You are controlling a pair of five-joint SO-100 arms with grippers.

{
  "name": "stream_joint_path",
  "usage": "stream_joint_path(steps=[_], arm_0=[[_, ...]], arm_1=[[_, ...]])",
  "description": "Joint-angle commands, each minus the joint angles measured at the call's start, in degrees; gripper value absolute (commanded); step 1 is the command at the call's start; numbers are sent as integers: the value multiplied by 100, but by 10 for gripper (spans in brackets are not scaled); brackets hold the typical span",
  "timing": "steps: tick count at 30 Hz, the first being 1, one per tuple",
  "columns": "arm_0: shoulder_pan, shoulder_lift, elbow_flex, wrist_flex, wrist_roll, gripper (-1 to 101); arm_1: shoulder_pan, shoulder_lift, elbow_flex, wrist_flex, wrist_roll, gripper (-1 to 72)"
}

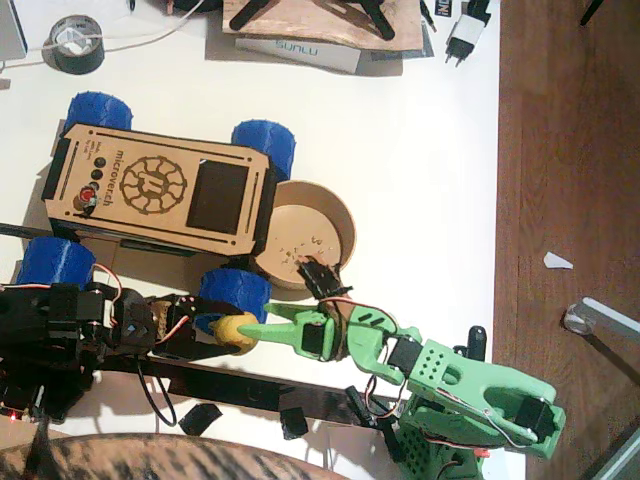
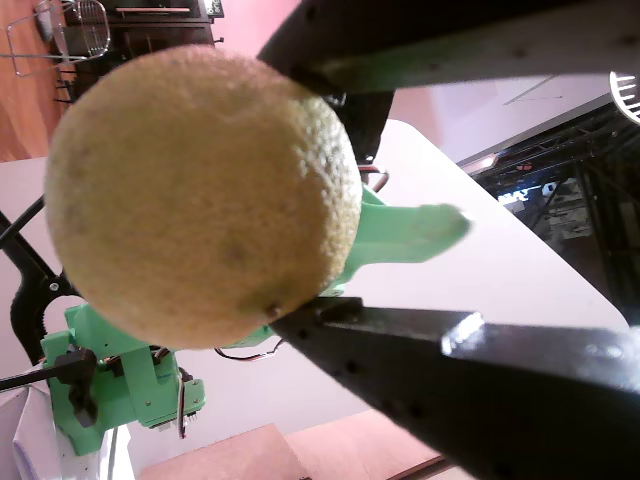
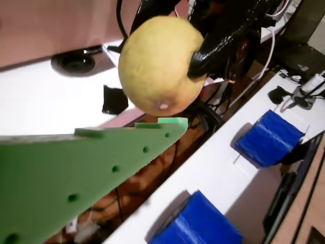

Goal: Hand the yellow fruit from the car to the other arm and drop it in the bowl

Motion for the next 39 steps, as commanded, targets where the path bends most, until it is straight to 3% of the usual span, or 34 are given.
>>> stream_joint_path(steps=[1,9,39], arm_0=[[26,211,-62,-79,-53,-1],[26,211,-62,-79,-53,-1],[9,211,-62,-53,-53,-1]], arm_1=[[-88,-123,-369,-132,185,384],[-176,-571,-501,-272,668,398],[-475,-1758,-668,-686,1274,412]])
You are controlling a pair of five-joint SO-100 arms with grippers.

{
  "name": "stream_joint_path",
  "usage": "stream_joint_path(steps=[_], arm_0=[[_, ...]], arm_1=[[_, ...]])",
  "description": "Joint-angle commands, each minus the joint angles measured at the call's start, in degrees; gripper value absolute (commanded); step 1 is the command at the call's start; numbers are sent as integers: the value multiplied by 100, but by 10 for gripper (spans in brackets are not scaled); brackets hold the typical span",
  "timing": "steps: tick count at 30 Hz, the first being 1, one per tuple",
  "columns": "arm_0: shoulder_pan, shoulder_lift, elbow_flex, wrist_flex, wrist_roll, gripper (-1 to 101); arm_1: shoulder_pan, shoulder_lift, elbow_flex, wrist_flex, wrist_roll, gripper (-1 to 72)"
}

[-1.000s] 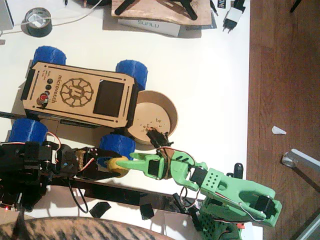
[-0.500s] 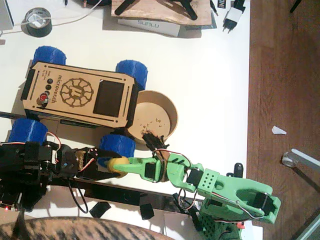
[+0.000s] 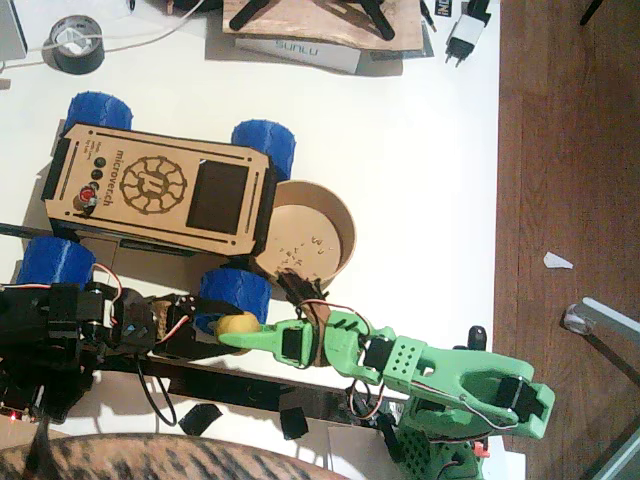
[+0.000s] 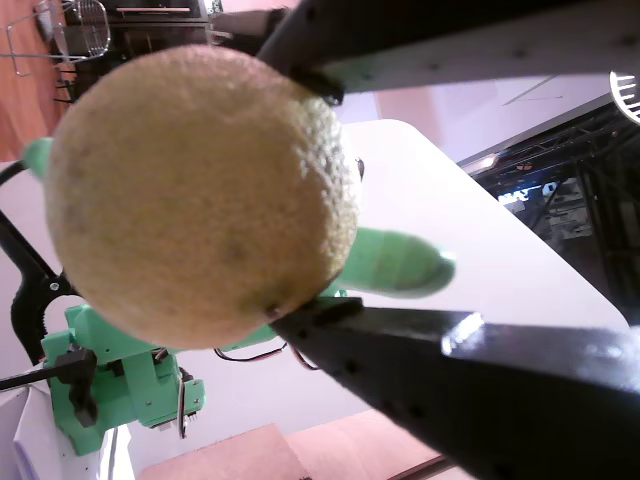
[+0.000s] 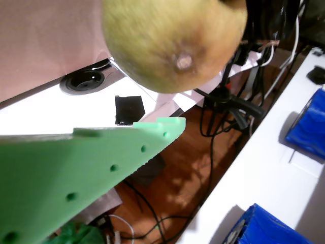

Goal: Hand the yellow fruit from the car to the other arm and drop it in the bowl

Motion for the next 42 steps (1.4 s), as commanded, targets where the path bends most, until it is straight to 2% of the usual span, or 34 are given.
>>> stream_joint_path(steps=[1,14,19,22,25,30,33,35,42], arm_0=[[9,211,-62,-53,-53,-1],[18,220,-62,-53,-53,-1],[18,220,-62,-53,-53,-1],[18,220,-62,-53,-53,-1],[18,220,-62,-53,-53,-1],[18,220,-62,-44,-53,-1],[18,220,-62,-44,-53,-1],[18,220,-62,-44,-53,-1],[9,220,-62,-35,-35,-1]], arm_1=[[-53,-18,-343,-193,0,412],[79,-123,-422,-413,-404,387],[26,-132,-404,-633,-756,321],[-9,-105,-387,-686,-1310,224],[-62,-105,-387,-686,-1547,141],[-132,-105,-378,-677,-1608,104],[-149,-105,-404,-677,-1644,61],[-149,-105,-413,-659,-1679,2],[-149,-114,-413,-615,-1652,0]])
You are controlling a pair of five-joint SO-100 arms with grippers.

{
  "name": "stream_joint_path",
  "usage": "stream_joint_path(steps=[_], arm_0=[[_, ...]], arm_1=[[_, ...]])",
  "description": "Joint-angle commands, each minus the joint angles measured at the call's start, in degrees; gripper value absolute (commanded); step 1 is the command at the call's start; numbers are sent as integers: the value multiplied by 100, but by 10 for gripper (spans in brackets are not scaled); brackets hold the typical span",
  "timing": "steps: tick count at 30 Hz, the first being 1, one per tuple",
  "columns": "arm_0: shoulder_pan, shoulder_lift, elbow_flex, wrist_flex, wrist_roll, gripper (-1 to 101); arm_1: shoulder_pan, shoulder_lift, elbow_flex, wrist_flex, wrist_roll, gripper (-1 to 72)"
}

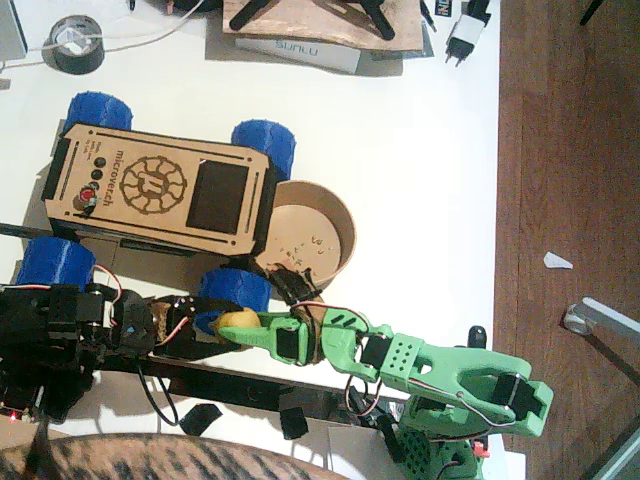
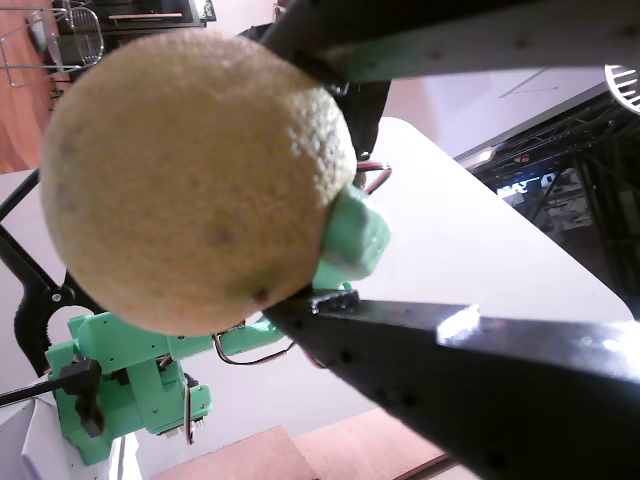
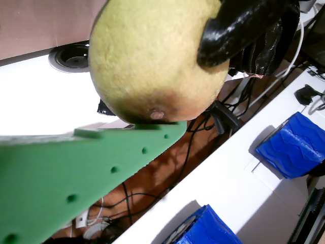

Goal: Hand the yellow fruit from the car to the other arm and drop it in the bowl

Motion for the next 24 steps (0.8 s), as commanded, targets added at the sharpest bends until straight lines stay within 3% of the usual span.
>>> stream_joint_path(steps=[1,5,14,18,24], arm_0=[[-44,211,-62,-35,-35,-1],[-62,211,-62,0,-9,17],[-70,211,-62,62,0,576],[-79,211,-62,114,0,650],[-97,369,-62,519,18,656]], arm_1=[[-158,18,-299,-53,-167,0],[-158,35,-290,-62,-149,0],[-123,105,-246,-114,-167,-1],[-79,114,-220,-114,-176,-1],[-62,141,-185,-114,-185,-1]])
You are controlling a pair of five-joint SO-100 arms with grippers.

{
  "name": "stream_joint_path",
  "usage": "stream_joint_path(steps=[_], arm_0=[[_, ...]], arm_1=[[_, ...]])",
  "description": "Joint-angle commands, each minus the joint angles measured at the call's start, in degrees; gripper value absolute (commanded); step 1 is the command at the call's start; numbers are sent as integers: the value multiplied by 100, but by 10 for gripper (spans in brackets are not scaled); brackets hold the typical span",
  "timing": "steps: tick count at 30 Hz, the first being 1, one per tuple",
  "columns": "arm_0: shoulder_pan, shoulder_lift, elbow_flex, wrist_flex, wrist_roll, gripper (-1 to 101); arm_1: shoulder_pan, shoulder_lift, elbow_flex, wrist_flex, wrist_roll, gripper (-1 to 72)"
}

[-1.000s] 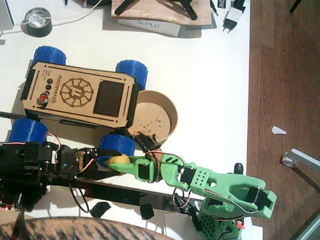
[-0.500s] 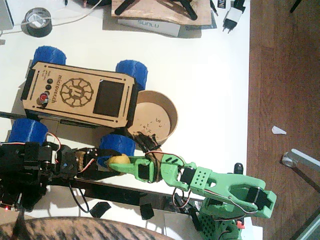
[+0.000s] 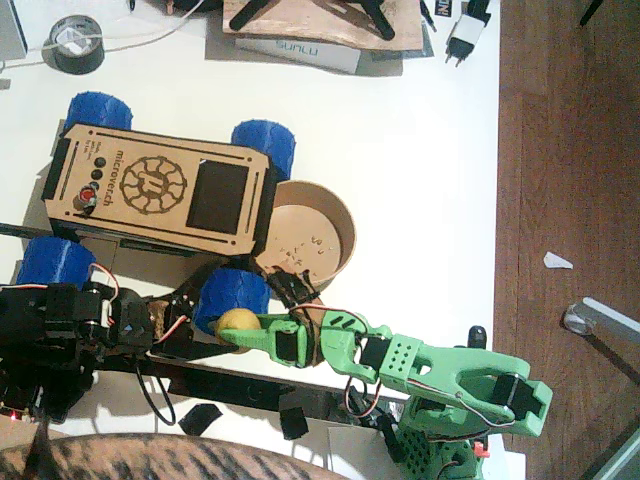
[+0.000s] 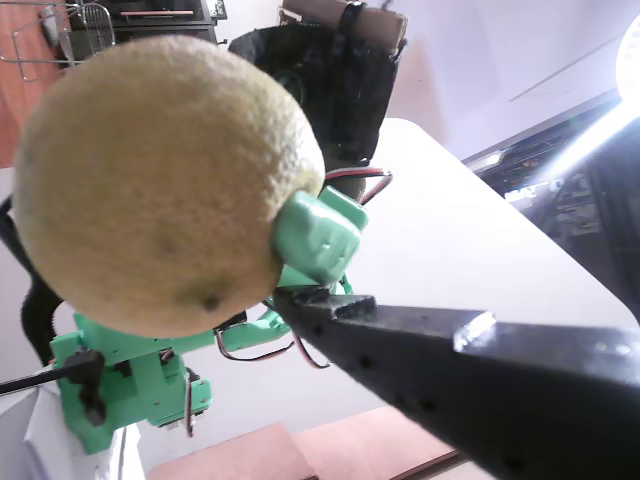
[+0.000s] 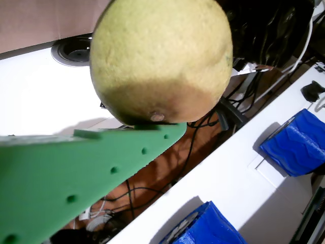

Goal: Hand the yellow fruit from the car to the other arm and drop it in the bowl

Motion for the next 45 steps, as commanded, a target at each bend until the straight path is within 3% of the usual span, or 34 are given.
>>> stream_joint_path(steps=[1,13,19,25,30,36,45], arm_0=[[-70,220,-53,316,18,654],[-949,879,-141,2470,123,565],[-1635,1063,-343,2654,1538,427],[-2575,1239,-1046,4245,2382,310],[-3771,1204,-1187,4983,3445,2],[-4948,791,-1107,5106,4966,1],[-6346,1081,-176,5247,6100,1]], arm_1=[[-26,167,-185,-114,-88,-1],[914,861,-343,650,18,-1],[1556,1248,-475,1415,167,-1],[2276,1151,-765,1635,853,-1],[2856,633,-1512,2030,1828,-1],[3270,-431,-2566,2320,2610,-1],[3270,-2566,-4482,2830,3612,-1]])
